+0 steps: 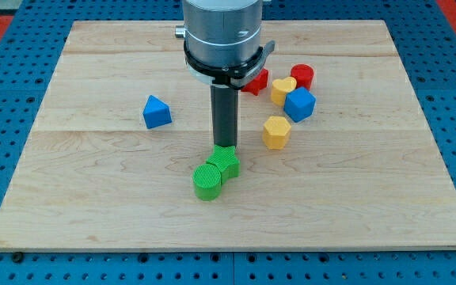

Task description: Point your hand at the right side of the blue cube

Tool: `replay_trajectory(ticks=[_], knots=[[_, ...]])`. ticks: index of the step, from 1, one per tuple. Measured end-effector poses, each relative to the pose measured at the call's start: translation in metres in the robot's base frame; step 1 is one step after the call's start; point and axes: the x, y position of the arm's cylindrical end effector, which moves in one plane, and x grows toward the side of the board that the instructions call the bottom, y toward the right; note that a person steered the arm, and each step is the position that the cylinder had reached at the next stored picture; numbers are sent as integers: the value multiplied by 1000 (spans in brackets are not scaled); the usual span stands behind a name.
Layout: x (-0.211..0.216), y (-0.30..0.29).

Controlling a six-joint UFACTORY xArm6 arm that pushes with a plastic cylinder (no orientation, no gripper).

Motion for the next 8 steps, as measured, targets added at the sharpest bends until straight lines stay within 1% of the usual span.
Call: replay_trajectory(ticks=[1,2,3,4,5,6,7,8], knots=[[0,-1],[-9,-1],[-22,-8],[-30,2],[-51,-15],[-69,31],[-45,79],[-44,147]])
